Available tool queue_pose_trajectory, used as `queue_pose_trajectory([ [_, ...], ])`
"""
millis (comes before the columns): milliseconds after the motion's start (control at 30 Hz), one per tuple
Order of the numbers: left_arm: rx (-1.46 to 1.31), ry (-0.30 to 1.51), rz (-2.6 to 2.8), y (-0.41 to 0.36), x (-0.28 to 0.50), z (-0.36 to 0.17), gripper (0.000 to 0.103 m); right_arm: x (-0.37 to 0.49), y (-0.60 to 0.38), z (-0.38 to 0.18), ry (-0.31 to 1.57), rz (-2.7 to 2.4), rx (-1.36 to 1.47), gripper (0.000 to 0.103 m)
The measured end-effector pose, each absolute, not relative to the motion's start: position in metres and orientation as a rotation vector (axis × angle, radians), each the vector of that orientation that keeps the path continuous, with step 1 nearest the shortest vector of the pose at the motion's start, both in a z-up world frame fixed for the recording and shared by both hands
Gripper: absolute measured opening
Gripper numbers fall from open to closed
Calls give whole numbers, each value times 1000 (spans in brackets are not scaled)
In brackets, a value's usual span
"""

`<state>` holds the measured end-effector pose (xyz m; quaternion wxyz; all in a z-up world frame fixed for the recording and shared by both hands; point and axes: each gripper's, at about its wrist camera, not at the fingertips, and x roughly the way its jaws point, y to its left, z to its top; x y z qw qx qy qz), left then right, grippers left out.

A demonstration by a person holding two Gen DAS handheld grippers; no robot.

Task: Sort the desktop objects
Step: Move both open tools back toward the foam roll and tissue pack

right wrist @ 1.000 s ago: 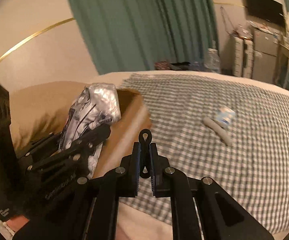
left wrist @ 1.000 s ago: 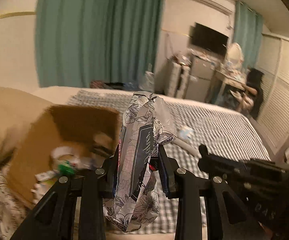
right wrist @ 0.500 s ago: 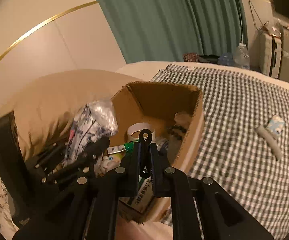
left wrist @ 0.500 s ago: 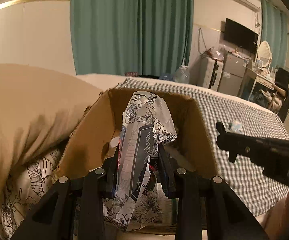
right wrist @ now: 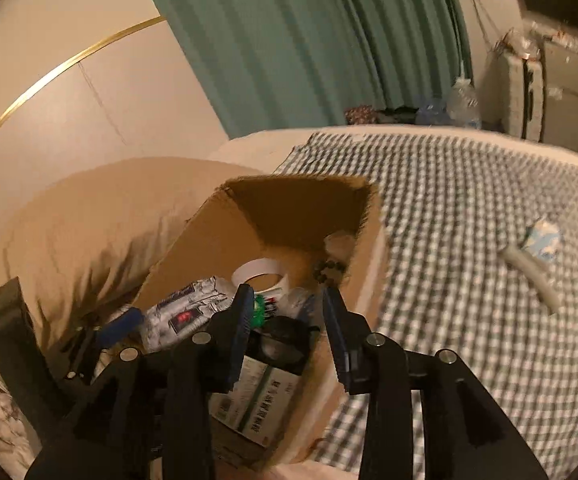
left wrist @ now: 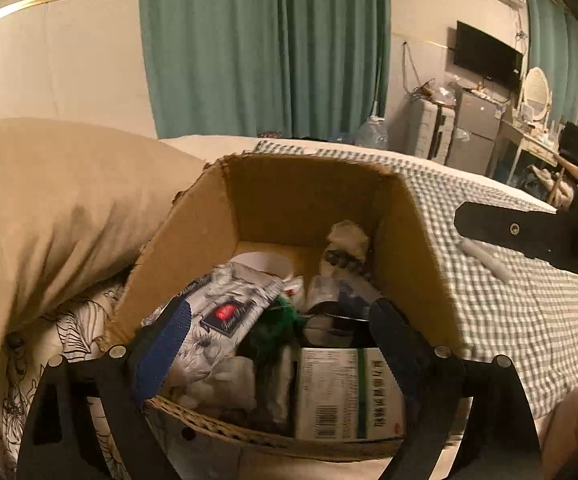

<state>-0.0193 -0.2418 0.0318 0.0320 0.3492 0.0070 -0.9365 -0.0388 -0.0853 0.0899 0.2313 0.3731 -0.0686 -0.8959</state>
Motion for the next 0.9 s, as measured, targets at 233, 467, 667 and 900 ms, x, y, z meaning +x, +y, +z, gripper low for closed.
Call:
queue_pose_trajectory([
  [233,1040,35,-2937,-198,-11,55,103,-19,-43,114,-26,-2695,948,58],
  [467,1094,117,-2970,-143,-14,55,103,-13,28,121,9,-2880,921,78],
  [667,1132,100,-2982,-87,-22,46,103,-12,92,115,57,-3012,898,88],
  [900,1226,59,-2963,-24,-55,19,103,-25,166,83,-77,-3129,939,98],
])
